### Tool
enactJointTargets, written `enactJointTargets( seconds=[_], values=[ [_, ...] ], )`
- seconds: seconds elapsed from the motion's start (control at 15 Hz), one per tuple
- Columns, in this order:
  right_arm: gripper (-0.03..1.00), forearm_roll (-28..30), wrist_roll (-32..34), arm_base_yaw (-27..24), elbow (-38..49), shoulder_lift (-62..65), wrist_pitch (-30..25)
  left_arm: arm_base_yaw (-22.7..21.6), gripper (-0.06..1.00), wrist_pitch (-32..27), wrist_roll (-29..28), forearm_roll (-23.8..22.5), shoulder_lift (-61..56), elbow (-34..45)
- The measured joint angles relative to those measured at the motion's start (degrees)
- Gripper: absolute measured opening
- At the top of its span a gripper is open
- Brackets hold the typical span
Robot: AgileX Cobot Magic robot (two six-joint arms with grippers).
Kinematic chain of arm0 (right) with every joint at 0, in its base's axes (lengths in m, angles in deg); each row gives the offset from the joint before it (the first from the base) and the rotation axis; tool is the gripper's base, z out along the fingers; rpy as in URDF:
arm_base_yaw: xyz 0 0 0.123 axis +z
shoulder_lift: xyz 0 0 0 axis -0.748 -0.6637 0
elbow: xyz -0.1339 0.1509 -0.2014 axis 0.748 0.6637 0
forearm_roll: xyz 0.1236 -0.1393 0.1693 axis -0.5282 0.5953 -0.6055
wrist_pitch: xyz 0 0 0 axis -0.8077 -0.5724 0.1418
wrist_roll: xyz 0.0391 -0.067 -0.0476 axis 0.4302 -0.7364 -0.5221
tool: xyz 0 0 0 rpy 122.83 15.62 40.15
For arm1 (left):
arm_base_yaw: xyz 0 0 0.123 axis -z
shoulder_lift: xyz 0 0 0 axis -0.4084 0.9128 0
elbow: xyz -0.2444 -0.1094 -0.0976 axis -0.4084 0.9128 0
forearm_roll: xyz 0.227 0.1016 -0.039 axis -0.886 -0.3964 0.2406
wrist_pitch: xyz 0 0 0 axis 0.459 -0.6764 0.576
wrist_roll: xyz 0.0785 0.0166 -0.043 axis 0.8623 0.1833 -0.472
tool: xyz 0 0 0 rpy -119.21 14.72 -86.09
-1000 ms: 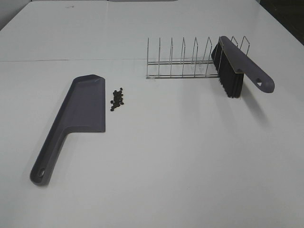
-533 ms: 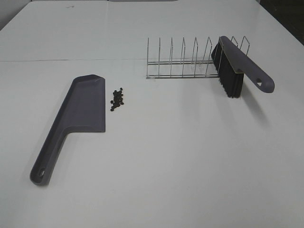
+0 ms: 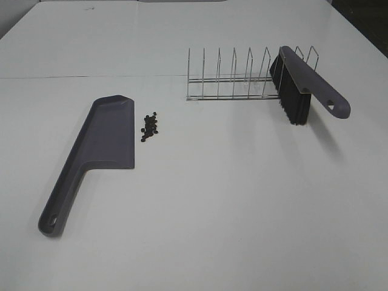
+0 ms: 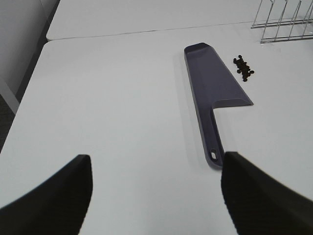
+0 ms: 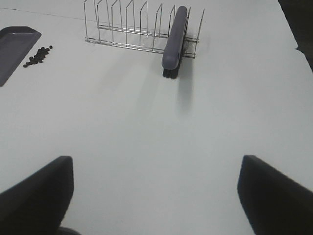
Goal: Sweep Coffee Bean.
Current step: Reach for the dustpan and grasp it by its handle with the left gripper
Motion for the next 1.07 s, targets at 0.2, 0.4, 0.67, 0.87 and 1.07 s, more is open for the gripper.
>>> enactJointTargets(
  seconds=[0.2, 0.4, 0.67, 0.87, 1.07],
  values=[
    [0.84, 0.00, 0.00, 0.00, 0.00, 0.00, 0.00, 0.00, 0.68, 0.00, 0.00, 0.00, 0.00, 0.00],
    [0.84, 0.00, 0.00, 0.00, 0.00, 0.00, 0.00, 0.00, 0.68, 0.00, 0.00, 0.00, 0.00, 0.00],
    [0.84, 0.00, 0.00, 0.00, 0.00, 0.00, 0.00, 0.00, 0.68, 0.00, 0.00, 0.00, 0.00, 0.00],
    [0.84, 0.00, 0.00, 0.00, 0.00, 0.00, 0.00, 0.00, 0.68, 0.00, 0.00, 0.00, 0.00, 0.00],
    [0.84, 0.00, 0.00, 0.00, 0.00, 0.00, 0.00, 0.00, 0.68, 0.00, 0.00, 0.00, 0.00, 0.00]
  ],
)
